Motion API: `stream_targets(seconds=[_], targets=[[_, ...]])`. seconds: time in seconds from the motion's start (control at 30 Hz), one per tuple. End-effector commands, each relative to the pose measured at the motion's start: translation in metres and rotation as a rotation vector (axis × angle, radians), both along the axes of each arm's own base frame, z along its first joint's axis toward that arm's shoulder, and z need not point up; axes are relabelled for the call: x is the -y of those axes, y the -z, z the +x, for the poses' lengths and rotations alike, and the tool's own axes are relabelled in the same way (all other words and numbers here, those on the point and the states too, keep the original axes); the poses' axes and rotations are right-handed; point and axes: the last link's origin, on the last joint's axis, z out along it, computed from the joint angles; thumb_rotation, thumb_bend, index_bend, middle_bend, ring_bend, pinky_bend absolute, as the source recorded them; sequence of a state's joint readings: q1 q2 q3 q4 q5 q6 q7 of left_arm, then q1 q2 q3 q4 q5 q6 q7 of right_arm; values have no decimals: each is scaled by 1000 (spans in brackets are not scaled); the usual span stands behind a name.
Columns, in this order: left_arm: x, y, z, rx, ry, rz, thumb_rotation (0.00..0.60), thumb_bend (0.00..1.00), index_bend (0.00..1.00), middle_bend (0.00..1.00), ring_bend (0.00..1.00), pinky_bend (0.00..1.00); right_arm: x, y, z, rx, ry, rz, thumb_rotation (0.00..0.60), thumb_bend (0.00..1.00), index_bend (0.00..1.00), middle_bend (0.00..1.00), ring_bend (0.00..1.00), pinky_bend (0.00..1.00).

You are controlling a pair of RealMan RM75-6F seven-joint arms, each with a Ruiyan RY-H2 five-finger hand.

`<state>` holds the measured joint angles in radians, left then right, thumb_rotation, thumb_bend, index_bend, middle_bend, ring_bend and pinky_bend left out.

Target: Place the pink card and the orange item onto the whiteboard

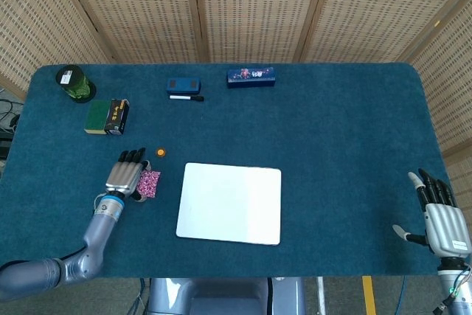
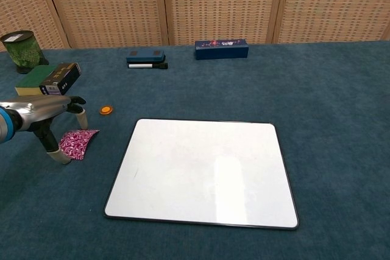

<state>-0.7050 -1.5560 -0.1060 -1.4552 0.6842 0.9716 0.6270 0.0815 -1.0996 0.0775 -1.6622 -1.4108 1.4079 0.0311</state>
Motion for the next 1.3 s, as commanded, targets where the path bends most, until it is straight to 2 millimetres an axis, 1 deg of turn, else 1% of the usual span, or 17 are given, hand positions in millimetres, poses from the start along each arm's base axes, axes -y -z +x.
stream_targets(seconds=[0.03, 0.33, 0.47, 0.6, 0.7, 0.9, 1.0, 1.13, 1.3], targets=[[0, -2, 1, 13, 4, 1, 600, 0, 429, 0, 0, 0, 0, 0, 0, 0, 0, 0, 600, 0, 0, 0, 0, 0], [4, -12, 16, 88, 64, 1, 600, 0, 429, 0, 0, 0, 0, 0, 0, 0, 2, 2, 600, 0, 0, 0, 0, 0], [5, -11, 24, 100, 85, 1, 600, 0, 428, 0, 0, 0, 0, 0, 0, 2, 3, 3, 600, 0, 0, 0, 0, 0], [4, -7, 39, 114, 113, -11, 600, 0, 423, 0, 0, 0, 0, 0, 0, 3, 5, 6, 600, 0, 0, 0, 0, 0], [4, -1, 54, 121, 142, -27, 600, 0, 422, 0, 0, 0, 0, 0, 0, 3, 6, 7, 600, 0, 0, 0, 0, 0], [1, 28, 94, 119, 217, -99, 600, 0, 423, 0, 0, 0, 0, 0, 0, 6, 9, 9, 600, 0, 0, 0, 0, 0], [0, 42, 111, 109, 244, -119, 600, 0, 424, 0, 0, 0, 0, 0, -1, 9, 13, 12, 600, 0, 0, 0, 0, 0], [0, 52, 123, 76, 268, -126, 600, 0, 418, 0, 0, 0, 0, -1, -2, 17, 20, 18, 600, 0, 0, 0, 0, 0], [-2, 55, 128, 64, 264, -125, 600, 0, 363, 0, 0, 0, 1, -1, -2, 18, 22, 23, 600, 0, 0, 0, 0, 0]])
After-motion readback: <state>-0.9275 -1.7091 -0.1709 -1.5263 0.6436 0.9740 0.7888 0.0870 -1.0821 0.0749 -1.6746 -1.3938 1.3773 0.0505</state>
